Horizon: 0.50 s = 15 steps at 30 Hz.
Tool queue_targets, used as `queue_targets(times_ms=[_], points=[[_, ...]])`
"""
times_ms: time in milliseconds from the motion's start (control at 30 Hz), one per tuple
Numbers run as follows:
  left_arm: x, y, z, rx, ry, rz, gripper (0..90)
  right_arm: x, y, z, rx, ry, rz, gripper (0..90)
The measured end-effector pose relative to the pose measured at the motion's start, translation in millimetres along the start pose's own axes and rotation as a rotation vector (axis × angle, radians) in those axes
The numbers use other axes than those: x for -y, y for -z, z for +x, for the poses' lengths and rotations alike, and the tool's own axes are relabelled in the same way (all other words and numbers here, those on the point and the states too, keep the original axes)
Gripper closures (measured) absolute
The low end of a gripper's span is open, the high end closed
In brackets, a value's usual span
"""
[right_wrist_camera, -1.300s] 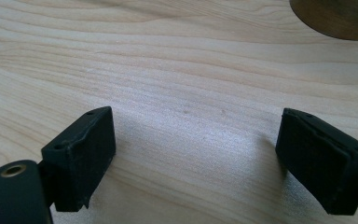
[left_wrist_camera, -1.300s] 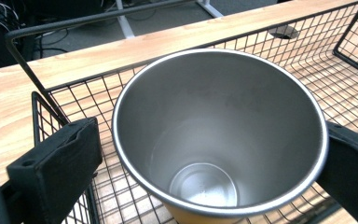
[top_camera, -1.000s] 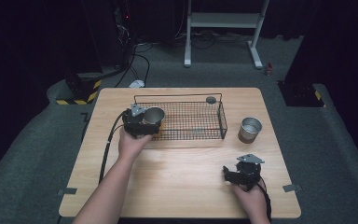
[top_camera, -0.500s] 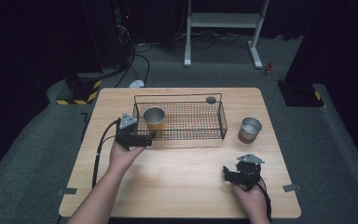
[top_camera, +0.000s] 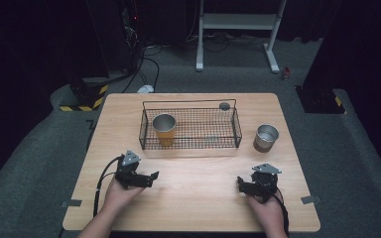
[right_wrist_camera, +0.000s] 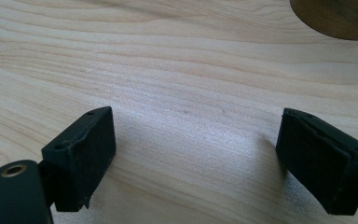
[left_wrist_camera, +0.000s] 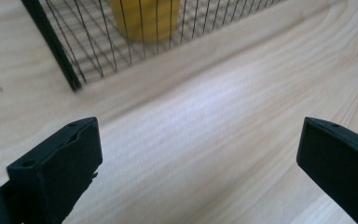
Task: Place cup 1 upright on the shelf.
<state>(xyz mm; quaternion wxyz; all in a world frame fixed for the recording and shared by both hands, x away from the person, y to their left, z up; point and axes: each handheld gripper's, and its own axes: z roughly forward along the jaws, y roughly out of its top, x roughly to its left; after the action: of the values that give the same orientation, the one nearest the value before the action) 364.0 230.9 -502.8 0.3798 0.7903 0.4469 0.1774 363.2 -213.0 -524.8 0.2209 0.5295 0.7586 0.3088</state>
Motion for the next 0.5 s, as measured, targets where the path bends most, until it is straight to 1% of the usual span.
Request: queue_targets(times_ms=[33, 67, 100, 133, 167, 233, 267, 300, 333, 400, 433, 500], points=[[3.5, -0.3, 1.6, -0.006, -0.001, 0.004, 0.6, 0.0, -0.2, -0.4, 0.001, 0.005, -0.003, 11.7], [7.2, -1.4, 2.3, -0.008, 0.008, 0.004, 0.6, 0.0, -0.2, -0.4, 0.002, 0.005, -0.003, 11.7], [7.2, -1.4, 2.3, -0.008, 0.008, 0.004, 0.6, 0.0, -0.1, -0.3, 0.002, 0.004, -0.002, 11.7], [10.4, -2.4, 3.2, -0.017, 0.003, 0.011, 0.7, 0.0, -0.1, -0.3, 0.001, 0.004, -0.002, 11.7], [17.2, -5.5, 4.0, -0.021, 0.0, 0.027, 0.9, 0.0, -0.2, -0.3, 0.001, 0.005, -0.003, 11.7], [20.1, -7.5, 4.3, -0.017, 0.005, 0.036, 0.9, 0.0, -0.1, -0.3, 0.002, 0.005, -0.002, 11.7], [21.2, -8.4, 3.2, -0.019, -0.022, 0.065, 0.6, 0.0, -0.1, -0.3, 0.002, 0.005, -0.002, 11.7], [21.5, -8.1, 1.4, -0.019, -0.034, 0.06, 0.6, 0.0, -0.1, -0.2, 0.002, 0.004, -0.002, 11.7], [22.0, -8.5, 0.4, -0.025, -0.049, 0.065, 0.8, 0.0, -0.1, -0.4, 0.002, 0.005, -0.003, 11.7], [22.8, -10.8, -1.2, -0.022, -0.047, 0.095, 0.7, 0.0, -0.1, -0.3, 0.002, 0.005, -0.002, 11.7], [22.7, -11.5, -1.3, -0.034, -0.059, 0.102, 0.6, 0.0, -0.1, -0.3, 0.002, 0.006, -0.002, 11.7], [23.0, -12.0, -3.1, -0.035, -0.06, 0.101, 0.4, 0.1, 0.0, -0.1, 0.001, 0.007, -0.002, 11.7]])
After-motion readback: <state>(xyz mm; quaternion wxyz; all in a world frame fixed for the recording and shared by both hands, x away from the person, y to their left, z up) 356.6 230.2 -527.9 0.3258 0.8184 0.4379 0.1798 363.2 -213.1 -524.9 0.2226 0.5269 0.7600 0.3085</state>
